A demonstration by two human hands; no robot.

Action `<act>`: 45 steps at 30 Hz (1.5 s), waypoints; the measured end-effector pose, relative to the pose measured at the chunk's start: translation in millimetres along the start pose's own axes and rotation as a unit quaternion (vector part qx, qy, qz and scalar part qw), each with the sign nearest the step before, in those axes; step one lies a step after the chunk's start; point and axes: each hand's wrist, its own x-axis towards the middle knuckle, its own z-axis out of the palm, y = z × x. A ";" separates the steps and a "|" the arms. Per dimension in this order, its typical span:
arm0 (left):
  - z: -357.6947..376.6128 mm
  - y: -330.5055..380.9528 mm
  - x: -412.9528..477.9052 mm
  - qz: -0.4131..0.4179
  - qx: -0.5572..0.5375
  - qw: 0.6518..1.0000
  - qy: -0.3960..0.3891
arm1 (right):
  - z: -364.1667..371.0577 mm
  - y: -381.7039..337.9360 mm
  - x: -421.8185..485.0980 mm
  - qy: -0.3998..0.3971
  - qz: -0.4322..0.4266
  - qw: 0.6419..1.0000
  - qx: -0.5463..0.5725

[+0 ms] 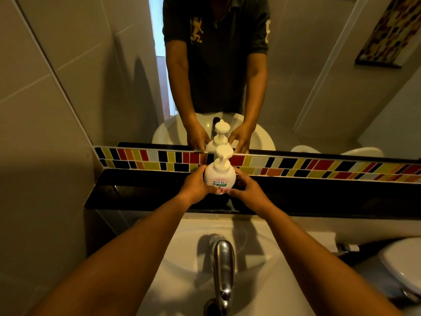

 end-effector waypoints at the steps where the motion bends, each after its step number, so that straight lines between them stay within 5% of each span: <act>1: 0.9 0.6 0.6 0.000 0.000 1.000 0.001 | 0.8 -0.8 1.0 0.003 -0.005 1.000 0.005; 19: 0.1 -6.8 -6.8 0.010 -0.114 0.993 0.011 | -2.6 3.8 5.6 0.019 0.004 0.999 0.043; 37: 3.5 -15.8 -3.4 0.017 -0.098 0.995 0.015 | -2.8 14.2 10.8 0.016 0.018 0.999 0.044; 41: -1.0 -30.2 -5.6 0.037 0.019 0.997 0.058 | -2.9 31.1 11.1 0.072 0.041 0.996 -0.044; 45: -12.5 -47.2 -15.5 0.067 0.255 0.952 0.157 | -5.9 43.7 -2.0 0.180 0.018 0.941 -0.287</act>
